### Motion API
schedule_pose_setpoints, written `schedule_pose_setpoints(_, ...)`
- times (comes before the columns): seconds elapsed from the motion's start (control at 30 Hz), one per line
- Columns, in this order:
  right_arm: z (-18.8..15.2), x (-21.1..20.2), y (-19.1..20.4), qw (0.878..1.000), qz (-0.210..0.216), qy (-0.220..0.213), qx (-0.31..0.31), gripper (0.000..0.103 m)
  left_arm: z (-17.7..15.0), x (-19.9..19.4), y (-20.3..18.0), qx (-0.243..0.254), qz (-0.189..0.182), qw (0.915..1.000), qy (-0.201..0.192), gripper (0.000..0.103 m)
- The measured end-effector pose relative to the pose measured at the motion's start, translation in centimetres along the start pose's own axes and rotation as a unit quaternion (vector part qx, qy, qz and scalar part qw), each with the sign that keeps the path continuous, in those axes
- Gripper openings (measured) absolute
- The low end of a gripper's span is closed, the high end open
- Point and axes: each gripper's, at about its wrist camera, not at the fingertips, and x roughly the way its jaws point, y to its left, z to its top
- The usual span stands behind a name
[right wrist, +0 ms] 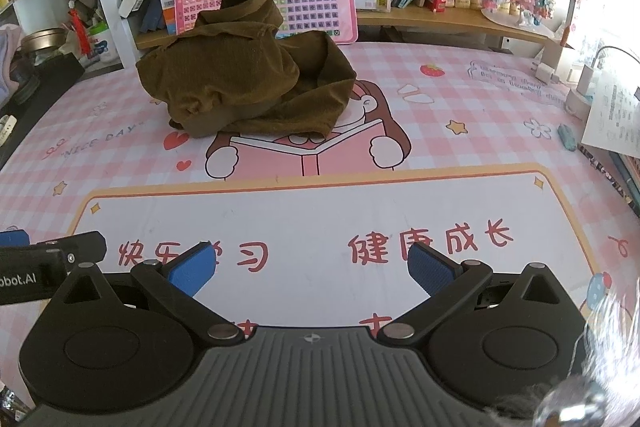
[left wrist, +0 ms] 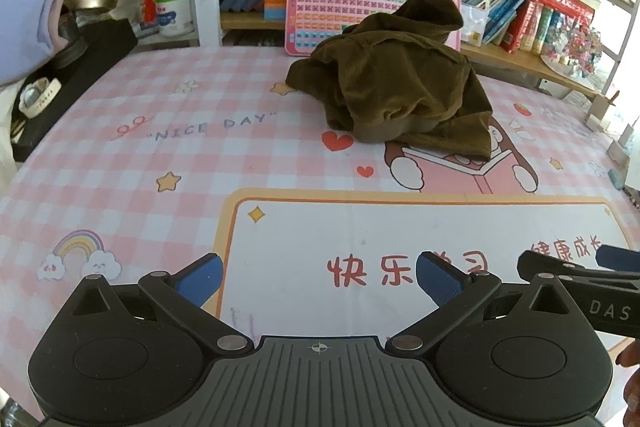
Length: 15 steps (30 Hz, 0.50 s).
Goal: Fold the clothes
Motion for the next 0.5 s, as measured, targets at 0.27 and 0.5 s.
schedule_pose_setpoints(0.27, 0.2, 0.5, -1.4, 0.999, -0.002, 0.007, 0.043, 0.103, 1.2, 0.8, -0.4, 0.009, -0.026, 0.9996, 0.001, 0.103)
schedule_pose_setpoints(0.5, 0.0, 0.9, -2.6, 0.997, -0.012, 0.016, 0.074, 0.103, 3.4, 2.6, -1.4, 0.036, -0.029, 0.9989, -0.002, 0.103)
